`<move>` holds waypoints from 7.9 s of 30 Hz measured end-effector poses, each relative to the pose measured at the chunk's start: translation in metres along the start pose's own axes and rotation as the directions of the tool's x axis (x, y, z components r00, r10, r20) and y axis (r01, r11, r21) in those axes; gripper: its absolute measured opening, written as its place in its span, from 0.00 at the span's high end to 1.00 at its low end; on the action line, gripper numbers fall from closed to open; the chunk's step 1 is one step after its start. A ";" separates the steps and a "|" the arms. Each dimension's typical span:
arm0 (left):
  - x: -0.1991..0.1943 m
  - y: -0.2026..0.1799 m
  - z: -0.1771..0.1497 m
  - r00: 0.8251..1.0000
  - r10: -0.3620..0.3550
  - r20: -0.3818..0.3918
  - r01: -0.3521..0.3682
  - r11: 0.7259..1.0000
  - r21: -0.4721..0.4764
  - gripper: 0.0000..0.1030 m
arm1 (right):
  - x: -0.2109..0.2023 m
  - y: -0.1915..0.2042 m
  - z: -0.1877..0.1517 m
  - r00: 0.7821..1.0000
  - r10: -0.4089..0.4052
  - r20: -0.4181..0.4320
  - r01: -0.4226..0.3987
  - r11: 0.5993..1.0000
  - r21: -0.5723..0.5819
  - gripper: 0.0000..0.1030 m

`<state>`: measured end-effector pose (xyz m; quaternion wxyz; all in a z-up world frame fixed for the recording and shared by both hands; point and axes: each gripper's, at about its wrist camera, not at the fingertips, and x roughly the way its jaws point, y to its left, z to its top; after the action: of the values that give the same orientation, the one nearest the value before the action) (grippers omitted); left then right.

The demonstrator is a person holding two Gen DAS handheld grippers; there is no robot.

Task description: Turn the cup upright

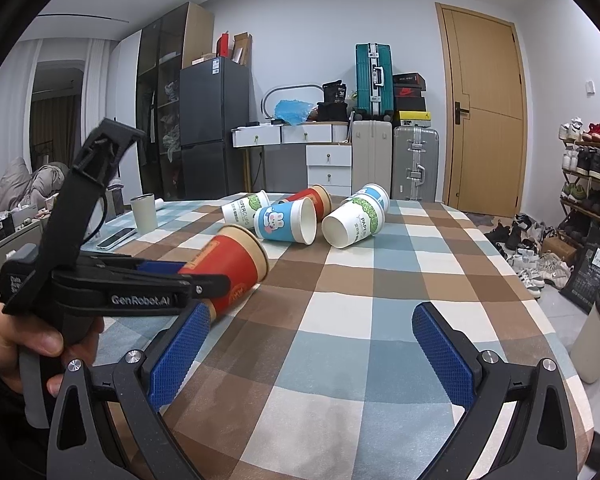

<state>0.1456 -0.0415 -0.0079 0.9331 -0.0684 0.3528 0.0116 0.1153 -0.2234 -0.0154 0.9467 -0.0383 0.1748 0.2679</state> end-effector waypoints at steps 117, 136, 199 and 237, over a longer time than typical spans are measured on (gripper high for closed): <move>-0.119 0.081 -0.076 0.992 0.033 0.123 -0.029 0.999 -0.034 0.01 | 0.050 0.049 0.015 0.906 0.268 -0.328 -0.177 0.943 0.283 0.00; -0.106 0.078 -0.081 0.995 0.029 0.090 -0.028 1.000 -0.009 0.01 | 0.082 0.047 0.015 0.789 0.418 -0.450 -0.182 0.859 0.479 0.23; -0.101 0.089 -0.082 0.994 0.048 0.101 -0.044 0.998 -0.043 0.01 | 0.066 0.108 0.034 0.997 -0.050 -0.063 0.040 0.988 -0.149 0.31; -0.101 0.086 -0.082 0.993 0.033 0.116 -0.029 0.999 -0.038 0.01 | 0.027 0.099 0.000 0.991 0.118 -0.061 -0.127 0.976 -0.177 0.15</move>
<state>0.0100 0.0352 -0.0119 0.9505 -0.0791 0.2983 0.0365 0.0854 -0.1259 -0.0229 0.9164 -0.1197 0.1754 0.3392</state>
